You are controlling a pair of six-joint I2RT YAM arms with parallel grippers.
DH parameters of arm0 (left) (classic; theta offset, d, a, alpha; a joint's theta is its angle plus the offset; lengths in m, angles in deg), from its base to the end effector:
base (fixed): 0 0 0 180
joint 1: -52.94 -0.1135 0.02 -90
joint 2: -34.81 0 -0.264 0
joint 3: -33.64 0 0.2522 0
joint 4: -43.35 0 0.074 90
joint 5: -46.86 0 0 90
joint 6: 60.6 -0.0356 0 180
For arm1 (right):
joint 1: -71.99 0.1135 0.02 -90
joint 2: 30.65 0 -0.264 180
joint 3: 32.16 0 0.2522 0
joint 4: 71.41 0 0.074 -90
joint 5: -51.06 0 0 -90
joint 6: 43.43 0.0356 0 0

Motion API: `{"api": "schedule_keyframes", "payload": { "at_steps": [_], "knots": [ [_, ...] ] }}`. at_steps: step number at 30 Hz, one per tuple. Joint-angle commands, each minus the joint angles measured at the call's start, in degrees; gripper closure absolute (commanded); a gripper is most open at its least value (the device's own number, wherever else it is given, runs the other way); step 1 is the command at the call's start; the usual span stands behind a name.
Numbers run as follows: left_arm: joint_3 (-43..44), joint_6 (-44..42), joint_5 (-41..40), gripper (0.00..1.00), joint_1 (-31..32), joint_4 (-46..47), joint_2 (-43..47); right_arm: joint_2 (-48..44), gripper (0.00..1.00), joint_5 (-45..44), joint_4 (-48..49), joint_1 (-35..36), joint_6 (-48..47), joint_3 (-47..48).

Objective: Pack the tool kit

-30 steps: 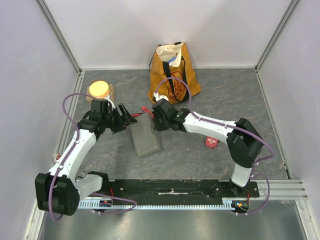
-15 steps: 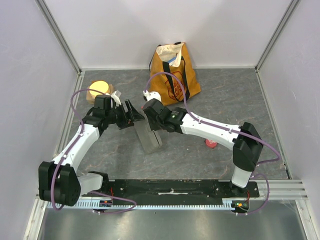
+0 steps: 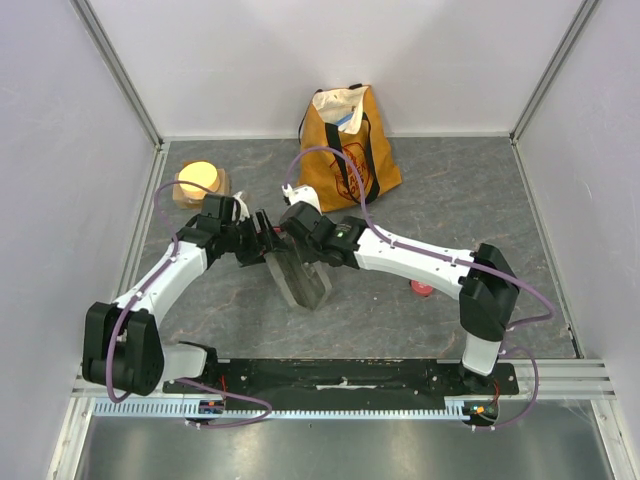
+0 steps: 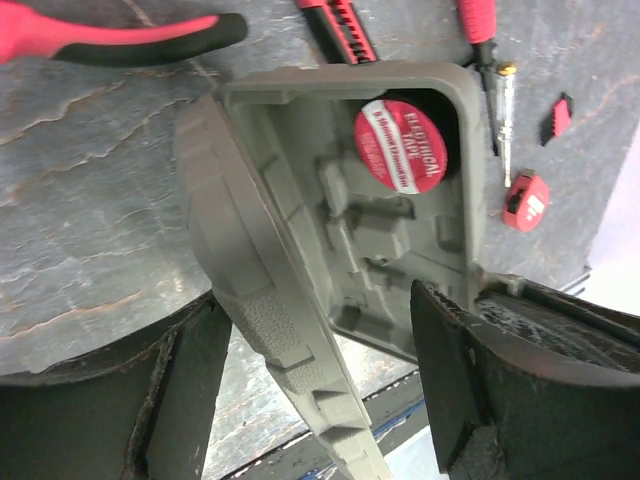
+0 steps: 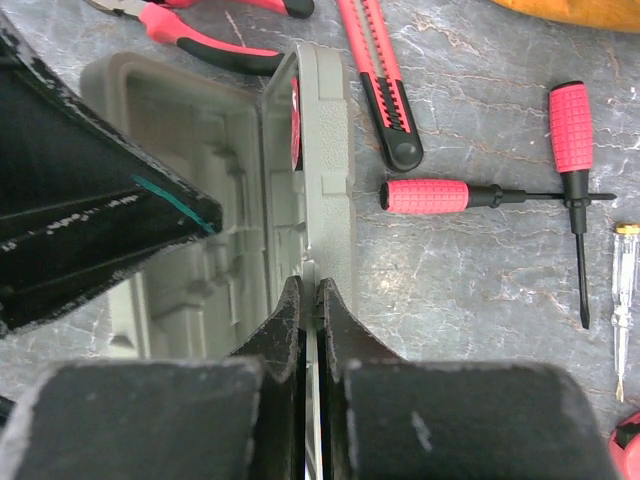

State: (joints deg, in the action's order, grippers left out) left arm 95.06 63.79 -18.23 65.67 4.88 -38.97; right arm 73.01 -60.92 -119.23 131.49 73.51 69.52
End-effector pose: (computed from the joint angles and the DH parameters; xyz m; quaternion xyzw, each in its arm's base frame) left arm 0.2501 -0.0719 0.2306 -0.1019 0.9172 -0.3171 0.2188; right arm 0.2163 0.3409 0.2796 -0.1955 0.9033 0.1006 0.3684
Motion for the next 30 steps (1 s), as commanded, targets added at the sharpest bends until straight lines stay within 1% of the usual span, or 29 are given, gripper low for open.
{"api": "schedule_keyframes", "payload": {
  "at_steps": [1,7,15,16,20,22,27,30],
  "knots": [
    [-0.37,-3.63,-6.53,0.25,0.10,-3.41,1.88,0.14,1.00,-2.72,-0.83,-0.44,0.48,0.07],
    [-3.00,-4.77,-11.89,0.29,0.01,-7.02,5.04,-2.58,1.00,-0.62,-0.74,-3.16,2.68,-6.69],
    [-8.37,-3.37,-11.20,0.32,0.01,-7.81,6.28,-9.43,0.99,1.15,-0.65,-5.54,5.31,-21.19],
    [-8.81,-3.37,-11.37,0.31,0.01,-7.90,6.45,-10.05,0.99,1.15,-0.57,-5.98,5.58,-22.95],
    [-9.08,-3.37,-15.14,0.18,0.01,-9.21,7.77,-12.60,0.97,1.23,-0.04,-7.91,6.20,-28.06],
    [-7.33,-3.71,-17.51,0.15,-0.08,-10.44,8.56,-13.30,0.95,1.24,0.05,-8.70,6.20,-29.20],
    [-2.14,-5.47,-20.51,0.13,-0.16,-11.41,8.39,-14.27,0.85,1.85,-0.13,-9.23,6.02,-29.56],
    [1.37,-7.93,-22.18,0.13,-0.16,-11.50,5.76,-14.88,0.69,2.03,-1.44,-9.41,7.60,-30.35]
  ]
}}
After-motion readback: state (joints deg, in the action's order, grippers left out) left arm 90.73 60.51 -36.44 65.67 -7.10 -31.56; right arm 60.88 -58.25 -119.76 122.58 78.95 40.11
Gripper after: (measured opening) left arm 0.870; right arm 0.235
